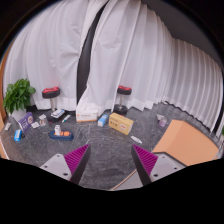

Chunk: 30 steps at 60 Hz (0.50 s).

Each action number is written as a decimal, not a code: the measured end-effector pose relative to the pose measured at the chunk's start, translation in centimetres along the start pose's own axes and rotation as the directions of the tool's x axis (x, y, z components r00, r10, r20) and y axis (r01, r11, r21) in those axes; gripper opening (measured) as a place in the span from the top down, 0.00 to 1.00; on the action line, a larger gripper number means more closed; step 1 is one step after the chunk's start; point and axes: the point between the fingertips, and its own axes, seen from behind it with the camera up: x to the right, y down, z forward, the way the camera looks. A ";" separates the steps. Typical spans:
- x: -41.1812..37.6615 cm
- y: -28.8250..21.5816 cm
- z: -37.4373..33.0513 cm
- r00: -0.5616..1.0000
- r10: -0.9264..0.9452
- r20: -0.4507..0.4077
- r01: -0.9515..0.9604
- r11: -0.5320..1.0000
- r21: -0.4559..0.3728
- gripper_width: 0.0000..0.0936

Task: Unplug charger

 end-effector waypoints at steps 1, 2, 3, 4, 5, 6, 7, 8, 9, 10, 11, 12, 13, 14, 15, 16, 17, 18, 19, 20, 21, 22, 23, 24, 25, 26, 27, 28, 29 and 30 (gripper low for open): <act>0.0 0.0 0.0 1.000 -0.003 -0.002 0.003 1.000 0.000 0.10; 0.0 0.1 0.0 1.000 -0.007 -0.004 0.007 1.000 0.000 0.10; 0.0 0.2 0.0 1.000 -0.011 -0.006 0.011 1.000 -0.002 0.10; -0.1 0.3 0.0 1.000 -0.014 -0.009 0.014 1.000 -0.005 0.10; -0.1 0.4 0.0 1.000 -0.018 -0.012 0.017 1.000 -0.007 0.10; -0.2 0.5 0.1 1.000 -0.019 -0.015 0.019 1.000 -0.009 0.10; -0.2 0.6 0.1 1.000 -0.020 -0.019 0.020 1.000 -0.011 0.10; -0.2 0.6 0.1 1.000 -0.021 -0.022 0.020 1.000 -0.015 0.09; -0.4 0.8 0.2 0.999 -0.020 -0.026 0.019 1.000 -0.018 0.09; -0.5 0.9 0.2 0.999 -0.019 -0.030 0.018 1.000 -0.021 0.09; -0.6 1.0 0.2 0.999 -0.018 -0.034 0.018 1.000 -0.023 0.10; -0.8 1.2 0.2 0.999 -0.017 -0.036 0.016 1.000 -0.025 0.09; -0.9 1.4 0.2 0.999 -0.016 -0.040 0.015 1.000 -0.027 0.09; -1.0 1.5 0.2 0.999 -0.015 -0.043 0.014 0.999 -0.028 0.09; -1.1 1.8 0.2 0.999 -0.016 -0.047 0.014 0.999 -0.031 0.09; -1.2 2.0 0.2 0.999 -0.016 -0.050 0.014 0.999 -0.033 0.09; -1.4 2.3 0.1 0.999 -0.017 -0.051 0.015 0.999 -0.034 0.09; -1.6 2.6 0.1 0.998 -0.017 -0.053 0.015 0.999 -0.036 0.09; -1.8 3.0 0.1 0.998 -0.018 -0.054 0.016 0.999 -0.039 0.09; -2.0 3.4 0.1 0.998 -0.018 -0.054 0.016 0.999 -0.042 0.09; -2.4 3.9 0.1 0.998 -0.018 -0.053 0.015 0.999 -0.046 0.09; -2.8 4.5 0.1 0.999 -0.018 -0.049 0.016 0.999 -0.049 0.09; -3.2 5.0 0.1 0.999 -0.019 -0.044 0.017 0.999 -0.052 0.09; -3.7 5.6 0.2 0.999 -0.020 -0.039 0.018 0.998 -0.055 0.09; -4.2 6.2 0.2 0.999 -0.020 -0.033 0.018 0.998 -0.059 0.09; -4.8 6.8 0.2 0.999 -0.020 -0.027 0.018 0.998 -0.065 0.09; -5.5 7.5 0.3 1.000 -0.020 -0.019 0.019 0.997 -0.072 0.10; -6.3 8.0 0.4 1.000 -0.020 -0.008 0.020 0.997 -0.077 0.09; -7.2 8.6 0.4 1.000 -0.020 0.005 0.020 0.996 -0.081 0.09; -8.1 9.0 0.6 1.000 -0.019 0.017 0.020 0.996 -0.084 0.09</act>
